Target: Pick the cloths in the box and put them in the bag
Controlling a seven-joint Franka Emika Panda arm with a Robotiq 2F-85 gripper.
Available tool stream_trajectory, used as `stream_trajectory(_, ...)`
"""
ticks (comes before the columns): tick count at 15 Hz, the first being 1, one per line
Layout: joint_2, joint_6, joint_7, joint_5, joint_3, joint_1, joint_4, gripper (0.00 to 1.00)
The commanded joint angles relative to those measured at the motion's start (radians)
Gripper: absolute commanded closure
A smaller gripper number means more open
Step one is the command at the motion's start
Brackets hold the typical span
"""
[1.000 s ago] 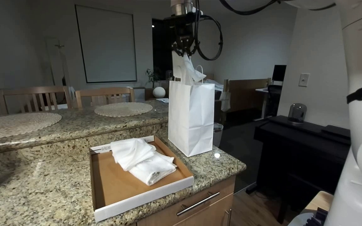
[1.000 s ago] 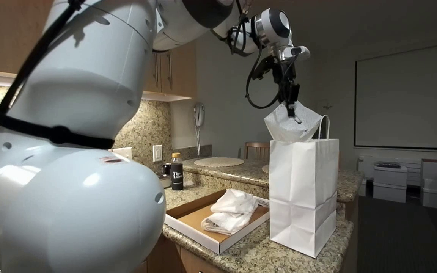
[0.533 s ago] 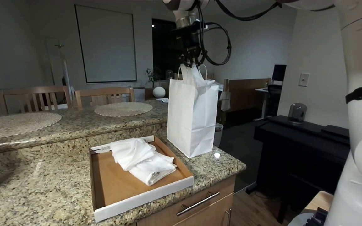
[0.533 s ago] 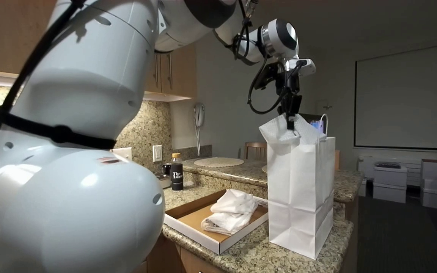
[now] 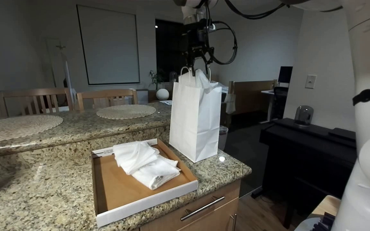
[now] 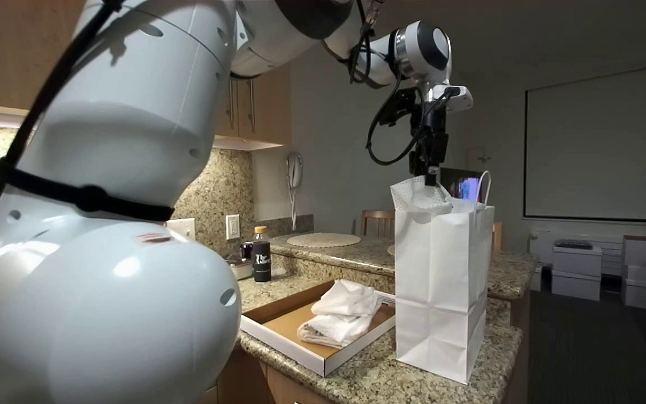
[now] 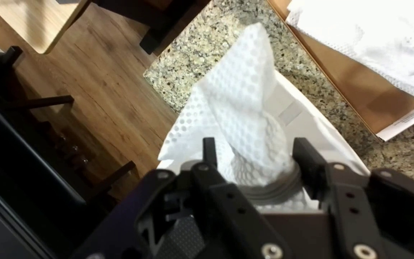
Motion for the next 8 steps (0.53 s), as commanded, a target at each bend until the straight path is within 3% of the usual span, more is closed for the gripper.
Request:
stream_trajectory(1,-0.032,-0.015,0.003,0.096,-0.012,-0.042,0.056,0.12)
stream_trajectory(3,-0.065,0.003,0.008,0.135,-0.018,-0.052,0.079,0.02)
stream_trajectory(8,-0.171,0.012,-0.021,0.158,0.003,-0.020,0.101,0.00)
